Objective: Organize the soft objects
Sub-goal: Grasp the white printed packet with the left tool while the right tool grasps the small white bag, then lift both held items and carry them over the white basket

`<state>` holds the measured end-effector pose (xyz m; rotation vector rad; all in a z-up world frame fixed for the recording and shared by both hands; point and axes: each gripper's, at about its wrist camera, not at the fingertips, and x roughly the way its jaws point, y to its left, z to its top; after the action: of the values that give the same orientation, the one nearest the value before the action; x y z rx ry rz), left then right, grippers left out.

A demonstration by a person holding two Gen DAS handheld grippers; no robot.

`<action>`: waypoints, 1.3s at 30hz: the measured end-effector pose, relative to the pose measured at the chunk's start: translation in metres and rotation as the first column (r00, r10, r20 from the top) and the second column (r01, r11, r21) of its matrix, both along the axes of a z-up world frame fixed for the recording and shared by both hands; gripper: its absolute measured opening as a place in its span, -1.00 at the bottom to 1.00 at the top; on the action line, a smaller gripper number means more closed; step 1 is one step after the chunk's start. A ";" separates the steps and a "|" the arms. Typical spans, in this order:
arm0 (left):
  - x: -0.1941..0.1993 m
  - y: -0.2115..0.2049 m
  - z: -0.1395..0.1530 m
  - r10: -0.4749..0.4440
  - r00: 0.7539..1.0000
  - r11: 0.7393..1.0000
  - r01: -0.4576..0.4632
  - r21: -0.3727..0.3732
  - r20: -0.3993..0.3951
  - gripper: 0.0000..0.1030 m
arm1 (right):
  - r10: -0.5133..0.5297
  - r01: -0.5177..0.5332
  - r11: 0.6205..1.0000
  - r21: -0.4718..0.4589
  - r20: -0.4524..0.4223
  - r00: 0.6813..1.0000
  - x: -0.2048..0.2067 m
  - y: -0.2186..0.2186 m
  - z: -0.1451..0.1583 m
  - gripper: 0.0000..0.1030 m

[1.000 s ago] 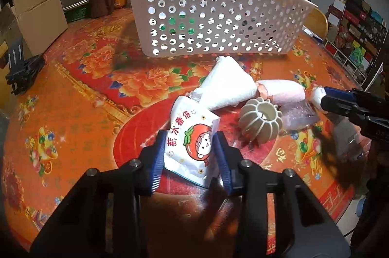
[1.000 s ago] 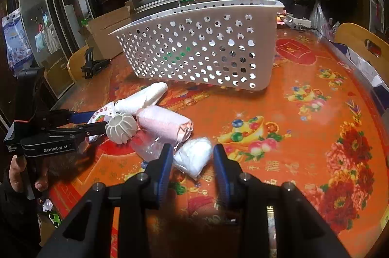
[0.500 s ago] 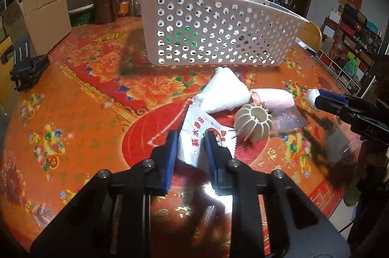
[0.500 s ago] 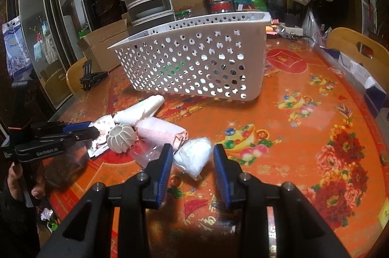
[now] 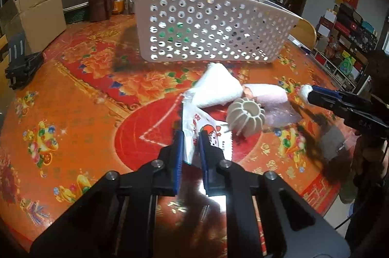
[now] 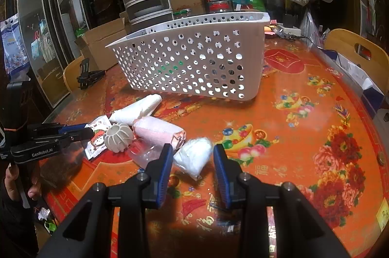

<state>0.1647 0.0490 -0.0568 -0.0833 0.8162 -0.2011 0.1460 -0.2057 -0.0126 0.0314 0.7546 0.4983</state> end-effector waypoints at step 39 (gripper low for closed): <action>-0.028 0.010 0.114 0.039 0.971 0.999 -0.030 -0.044 0.237 -0.93 | 0.032 -0.027 0.999 -0.041 0.123 0.992 0.001 0.005 0.081 -0.35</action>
<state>0.1365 0.0590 0.0571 -0.1090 0.5714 -0.1907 0.1474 -0.2005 0.0686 -0.0468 0.6441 0.5092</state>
